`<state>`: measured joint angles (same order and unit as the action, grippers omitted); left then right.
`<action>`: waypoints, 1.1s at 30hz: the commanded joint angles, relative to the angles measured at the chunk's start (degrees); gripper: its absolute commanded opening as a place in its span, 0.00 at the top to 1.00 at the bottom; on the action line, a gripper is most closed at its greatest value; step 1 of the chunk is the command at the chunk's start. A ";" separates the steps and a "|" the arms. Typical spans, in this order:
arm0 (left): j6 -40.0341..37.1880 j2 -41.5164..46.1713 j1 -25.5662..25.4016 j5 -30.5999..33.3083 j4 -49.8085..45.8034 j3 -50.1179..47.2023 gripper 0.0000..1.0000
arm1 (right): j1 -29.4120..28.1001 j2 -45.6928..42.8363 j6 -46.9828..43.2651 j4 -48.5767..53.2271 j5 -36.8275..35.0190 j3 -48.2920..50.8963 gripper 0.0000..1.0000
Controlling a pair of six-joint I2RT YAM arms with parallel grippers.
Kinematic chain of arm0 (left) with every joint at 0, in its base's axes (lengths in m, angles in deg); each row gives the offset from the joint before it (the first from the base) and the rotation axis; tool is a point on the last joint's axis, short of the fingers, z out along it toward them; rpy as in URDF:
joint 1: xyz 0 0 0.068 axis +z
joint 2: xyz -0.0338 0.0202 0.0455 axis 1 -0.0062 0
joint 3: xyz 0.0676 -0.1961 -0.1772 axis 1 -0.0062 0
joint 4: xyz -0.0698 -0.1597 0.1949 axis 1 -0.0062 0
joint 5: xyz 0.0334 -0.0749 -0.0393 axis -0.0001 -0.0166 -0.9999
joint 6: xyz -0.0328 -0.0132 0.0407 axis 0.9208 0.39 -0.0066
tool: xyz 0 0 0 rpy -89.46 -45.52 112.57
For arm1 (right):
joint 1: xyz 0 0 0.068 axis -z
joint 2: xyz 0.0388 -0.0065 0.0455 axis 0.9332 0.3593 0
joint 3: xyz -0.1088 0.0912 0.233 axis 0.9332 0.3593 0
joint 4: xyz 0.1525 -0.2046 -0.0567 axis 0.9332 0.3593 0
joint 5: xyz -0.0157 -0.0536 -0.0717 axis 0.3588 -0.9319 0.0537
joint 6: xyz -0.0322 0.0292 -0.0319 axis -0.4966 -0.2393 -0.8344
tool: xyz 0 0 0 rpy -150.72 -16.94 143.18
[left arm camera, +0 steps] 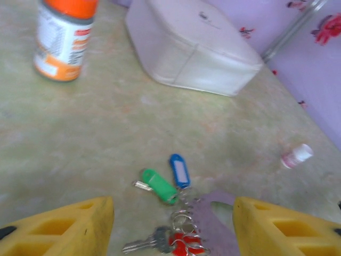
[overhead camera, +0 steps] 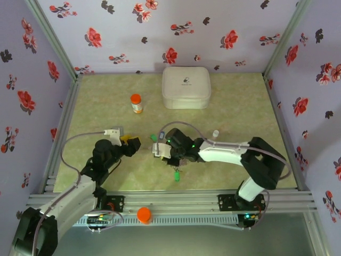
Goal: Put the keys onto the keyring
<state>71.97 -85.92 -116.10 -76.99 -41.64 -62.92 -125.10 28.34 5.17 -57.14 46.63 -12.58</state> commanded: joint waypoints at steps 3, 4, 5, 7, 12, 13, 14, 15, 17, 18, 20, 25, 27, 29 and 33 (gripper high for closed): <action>-9.42 -2.40 -4.30 -6.06 -2.37 4.84 0.49 | 2.76 -4.96 2.50 -7.40 8.86 3.53 1.00; -11.12 -2.64 -4.95 -6.46 -2.79 5.03 0.52 | 3.03 -5.69 2.54 -7.82 9.31 4.16 1.00; -12.74 -2.75 -5.71 -6.77 -3.07 5.12 0.55 | 3.36 -6.55 2.65 -8.42 9.82 4.74 1.00; -15.48 -2.65 -6.74 -8.14 -3.04 5.07 0.63 | 4.18 -7.91 3.26 -9.64 10.75 5.73 1.00; -21.89 -2.22 -8.10 -14.32 -2.62 4.34 0.89 | 5.84 -10.57 4.16 -12.51 12.06 7.49 1.00; -23.32 -2.36 -8.60 -15.40 -2.25 4.18 0.95 | 5.91 -10.86 4.10 -12.87 12.11 7.68 1.00; -24.41 -2.74 -9.22 -15.92 -2.01 4.17 1.00 | 6.01 -11.16 4.14 -13.28 12.25 7.82 1.00; -25.70 -3.32 -9.92 -16.45 -2.14 4.34 1.00 | 6.10 -11.44 3.94 -13.40 12.57 7.84 1.00; -29.05 -4.64 -11.23 -17.52 -3.13 5.34 1.00 | 6.10 -11.92 3.09 -13.44 13.13 8.16 1.00; -30.61 -5.42 -12.03 -17.81 -3.30 5.83 1.00 | 6.07 -12.33 2.84 -13.81 13.15 8.44 1.00; -33.02 -7.11 -13.29 -18.28 -3.22 6.22 1.00 | 6.07 -12.95 2.03 -13.80 13.12 8.76 1.00; -38.95 -10.10 -14.57 -18.18 -3.28 6.22 1.00 | 5.99 -14.34 0.23 -12.70 13.15 9.28 1.00; -40.57 -9.92 -14.59 -17.20 -3.20 7.88 1.00 | 5.82 -15.00 -0.56 -12.31 12.83 9.64 1.00; -42.43 -9.14 -14.59 -16.22 -4.23 8.23 0.96 | 5.58 -15.16 -1.48 -11.50 12.09 9.71 1.00; -47.03 -7.86 -14.68 -14.82 -9.21 9.65 0.85 | 4.77 -14.98 -3.06 -9.81 11.02 9.10 1.00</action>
<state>31.01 -94.95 -130.37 -92.88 -47.23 -55.53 -119.64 14.63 4.42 -67.76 57.75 -3.31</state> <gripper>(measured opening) 0.140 0.048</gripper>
